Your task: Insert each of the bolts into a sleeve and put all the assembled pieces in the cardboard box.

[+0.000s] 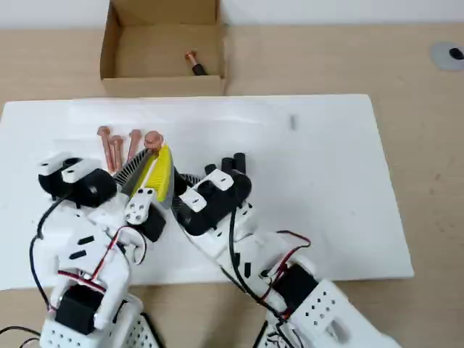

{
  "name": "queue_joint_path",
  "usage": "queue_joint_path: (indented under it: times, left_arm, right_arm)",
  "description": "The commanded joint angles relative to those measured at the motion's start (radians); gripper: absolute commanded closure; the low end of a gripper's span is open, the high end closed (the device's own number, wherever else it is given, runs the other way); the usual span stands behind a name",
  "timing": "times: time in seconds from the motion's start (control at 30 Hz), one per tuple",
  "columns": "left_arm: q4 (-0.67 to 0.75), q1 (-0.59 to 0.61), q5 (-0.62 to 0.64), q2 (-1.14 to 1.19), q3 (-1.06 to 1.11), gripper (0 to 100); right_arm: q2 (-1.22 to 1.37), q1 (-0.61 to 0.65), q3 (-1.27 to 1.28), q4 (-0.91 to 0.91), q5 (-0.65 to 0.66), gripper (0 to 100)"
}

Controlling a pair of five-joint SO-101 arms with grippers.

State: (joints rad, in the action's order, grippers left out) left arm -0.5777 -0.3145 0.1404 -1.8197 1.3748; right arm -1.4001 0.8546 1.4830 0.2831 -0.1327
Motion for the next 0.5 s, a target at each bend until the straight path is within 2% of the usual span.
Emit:
queue_joint_path:
  times: [0.0,0.17,0.3,0.47]
  left_arm:
    - [-0.051,0.005,-0.021,-0.001,-0.046,99]
    - [-0.114,0.011,-0.035,-0.001,-0.074,99]
    - [-0.141,0.011,-0.034,0.002,-0.103,90]
    - [-0.212,0.011,-0.032,0.002,-0.146,88]
  right_arm:
    - [-0.004,-0.024,-0.074,-0.025,-0.006,98.9]
    - [-0.001,-0.024,-0.074,-0.025,-0.005,98.9]
    - [0.001,-0.024,-0.074,-0.025,-0.003,98.9]
    - [0.001,-0.024,-0.073,-0.025,-0.002,98.9]
